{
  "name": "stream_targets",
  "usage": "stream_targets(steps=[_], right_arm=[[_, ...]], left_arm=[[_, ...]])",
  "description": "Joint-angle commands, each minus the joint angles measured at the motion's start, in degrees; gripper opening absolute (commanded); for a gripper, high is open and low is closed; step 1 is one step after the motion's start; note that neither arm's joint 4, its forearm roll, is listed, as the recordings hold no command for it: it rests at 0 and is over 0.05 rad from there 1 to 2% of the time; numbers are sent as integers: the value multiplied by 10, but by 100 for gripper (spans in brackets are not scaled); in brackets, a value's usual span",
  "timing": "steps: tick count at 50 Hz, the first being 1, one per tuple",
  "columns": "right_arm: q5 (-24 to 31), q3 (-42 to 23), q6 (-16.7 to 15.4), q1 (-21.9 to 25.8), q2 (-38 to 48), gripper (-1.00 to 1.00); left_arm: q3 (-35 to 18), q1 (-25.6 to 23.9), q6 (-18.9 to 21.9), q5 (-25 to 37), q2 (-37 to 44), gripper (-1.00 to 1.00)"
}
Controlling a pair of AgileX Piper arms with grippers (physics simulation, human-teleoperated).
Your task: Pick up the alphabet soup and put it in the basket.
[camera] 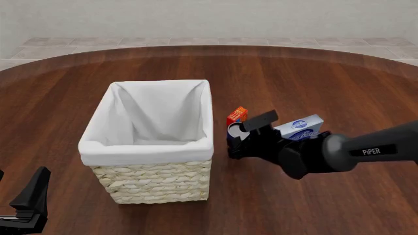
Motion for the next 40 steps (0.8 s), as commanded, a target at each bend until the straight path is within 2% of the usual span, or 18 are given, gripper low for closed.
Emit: stream_targets(steps=[1,20,40], right_arm=[[11,0,6,4,-39,-100],[43,0,-8,5,-104,-100],[102,-19,-31,2,-196,-100]], left_arm=[[0,0,0,0,0,100],[0,0,0,0,0,100],[0,0,0,0,0,100]])
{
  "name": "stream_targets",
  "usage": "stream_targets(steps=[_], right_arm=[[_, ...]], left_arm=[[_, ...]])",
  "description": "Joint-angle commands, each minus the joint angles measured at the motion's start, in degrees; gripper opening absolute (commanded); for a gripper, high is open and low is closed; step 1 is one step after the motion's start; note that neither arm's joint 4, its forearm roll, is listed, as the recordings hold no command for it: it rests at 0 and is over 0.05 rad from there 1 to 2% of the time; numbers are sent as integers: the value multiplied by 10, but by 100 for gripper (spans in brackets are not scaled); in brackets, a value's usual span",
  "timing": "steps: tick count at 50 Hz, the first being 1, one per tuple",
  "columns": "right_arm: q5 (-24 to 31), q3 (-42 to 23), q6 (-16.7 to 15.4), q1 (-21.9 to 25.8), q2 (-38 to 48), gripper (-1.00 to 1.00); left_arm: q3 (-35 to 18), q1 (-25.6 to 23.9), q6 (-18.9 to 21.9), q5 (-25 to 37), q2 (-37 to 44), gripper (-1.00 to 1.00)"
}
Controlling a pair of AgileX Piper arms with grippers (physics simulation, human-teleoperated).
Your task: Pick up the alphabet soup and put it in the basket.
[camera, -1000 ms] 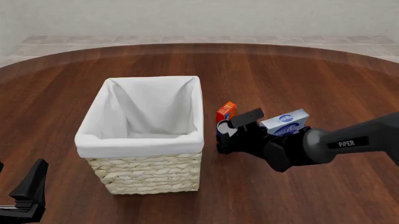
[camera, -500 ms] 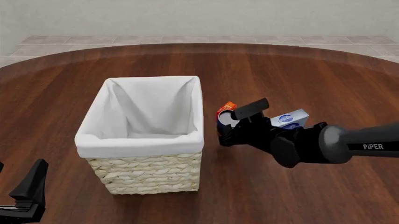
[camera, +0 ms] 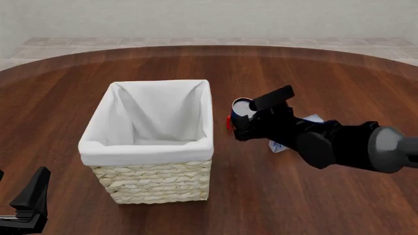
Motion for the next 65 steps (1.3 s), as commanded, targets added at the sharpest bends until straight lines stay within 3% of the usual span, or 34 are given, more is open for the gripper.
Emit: stream_targets(steps=[1,9,22,42,50,52,54,65], right_arm=[[33,-18,-3,0,-56,-100],[54,-33,-8,12,-80,-100],[101,-89,-45,13,-105,-100],[105,-122,-69,41,-108,-100],[106,-132,-56,70,-103,-100],[104,-133,-38,84,-100,-100],[103,-134,-46,85,-96,-100],[99,-155,-29,131,-80,-100]], left_arm=[[0,0,0,0,0,100],[0,0,0,0,0,100],[0,0,0,0,0,100],[0,0,0,0,0,100],[0,0,0,0,0,100],[0,0,0,0,0,100],[0,0,0,0,0,100],[0,0,0,0,0,100]])
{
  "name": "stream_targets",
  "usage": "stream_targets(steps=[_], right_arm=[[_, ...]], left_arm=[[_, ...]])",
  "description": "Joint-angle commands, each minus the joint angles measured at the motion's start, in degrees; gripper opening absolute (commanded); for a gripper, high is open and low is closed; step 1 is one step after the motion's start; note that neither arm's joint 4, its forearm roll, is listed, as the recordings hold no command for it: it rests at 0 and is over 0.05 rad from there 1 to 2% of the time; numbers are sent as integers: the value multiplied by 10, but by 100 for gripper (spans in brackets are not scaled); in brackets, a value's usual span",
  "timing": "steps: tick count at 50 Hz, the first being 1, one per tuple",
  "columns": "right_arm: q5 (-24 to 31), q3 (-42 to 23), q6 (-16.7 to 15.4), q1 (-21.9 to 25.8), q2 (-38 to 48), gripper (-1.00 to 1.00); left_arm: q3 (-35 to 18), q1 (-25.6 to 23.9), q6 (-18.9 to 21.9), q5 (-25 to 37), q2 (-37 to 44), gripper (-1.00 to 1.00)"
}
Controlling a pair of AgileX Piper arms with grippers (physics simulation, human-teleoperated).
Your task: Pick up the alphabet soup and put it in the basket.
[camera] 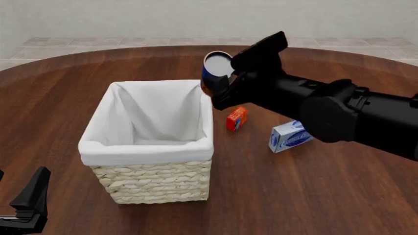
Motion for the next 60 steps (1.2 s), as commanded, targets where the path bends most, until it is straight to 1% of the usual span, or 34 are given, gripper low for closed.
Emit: stream_targets(steps=[1,9,15,24,30,35,37,39,41,46,47,49,50,52,60], right_arm=[[-4,-23,24,40,9,-100],[-13,-34,29,64,23,-100],[-16,-39,33,75,31,-100],[-5,-58,42,107,52,-100],[-2,-69,41,116,66,-100],[4,-76,50,131,79,-100],[9,-82,54,135,87,-100],[17,-89,47,139,97,-100],[22,-95,52,144,102,-100],[40,-116,50,143,124,-100],[46,-119,58,145,128,-100],[51,-120,60,150,129,-100],[60,-125,69,151,136,-100],[63,-131,66,147,142,-100],[91,-148,69,152,158,-100]], left_arm=[[0,0,0,0,0,100],[0,0,0,0,0,100],[0,0,0,0,0,100],[0,0,0,0,0,100],[0,0,0,0,0,100],[0,0,0,0,0,100],[0,0,0,0,0,100],[0,0,0,0,0,100],[0,0,0,0,0,100],[0,0,0,0,0,100],[0,0,0,0,0,100],[0,0,0,0,0,100],[0,0,0,0,0,100],[0,0,0,0,0,100],[0,0,0,0,0,100]])
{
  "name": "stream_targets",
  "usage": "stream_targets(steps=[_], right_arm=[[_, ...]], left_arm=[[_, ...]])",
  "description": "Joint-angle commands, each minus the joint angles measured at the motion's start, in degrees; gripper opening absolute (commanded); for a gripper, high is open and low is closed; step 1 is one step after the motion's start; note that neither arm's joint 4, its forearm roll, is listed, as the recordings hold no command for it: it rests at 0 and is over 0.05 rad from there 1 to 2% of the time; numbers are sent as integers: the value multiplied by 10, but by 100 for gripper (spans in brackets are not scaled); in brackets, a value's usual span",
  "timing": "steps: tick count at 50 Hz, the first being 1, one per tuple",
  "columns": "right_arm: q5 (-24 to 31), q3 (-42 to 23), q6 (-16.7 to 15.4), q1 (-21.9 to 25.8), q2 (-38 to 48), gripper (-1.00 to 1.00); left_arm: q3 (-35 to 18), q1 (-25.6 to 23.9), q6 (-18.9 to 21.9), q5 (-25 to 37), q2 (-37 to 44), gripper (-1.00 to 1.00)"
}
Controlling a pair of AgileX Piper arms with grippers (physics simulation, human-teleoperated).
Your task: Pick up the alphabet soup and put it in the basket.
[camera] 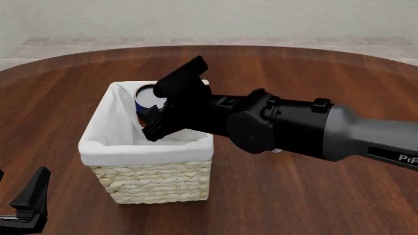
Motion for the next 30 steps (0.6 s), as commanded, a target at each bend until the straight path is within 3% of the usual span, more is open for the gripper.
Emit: stream_targets(steps=[1,15,30], right_arm=[[38,-35,16,6,27,-100],[119,-102,3,-1,62,-100],[155,-146,-8,-14,103,-100]], left_arm=[[0,0,0,0,0,100],[0,0,0,0,0,100],[0,0,0,0,0,100]])
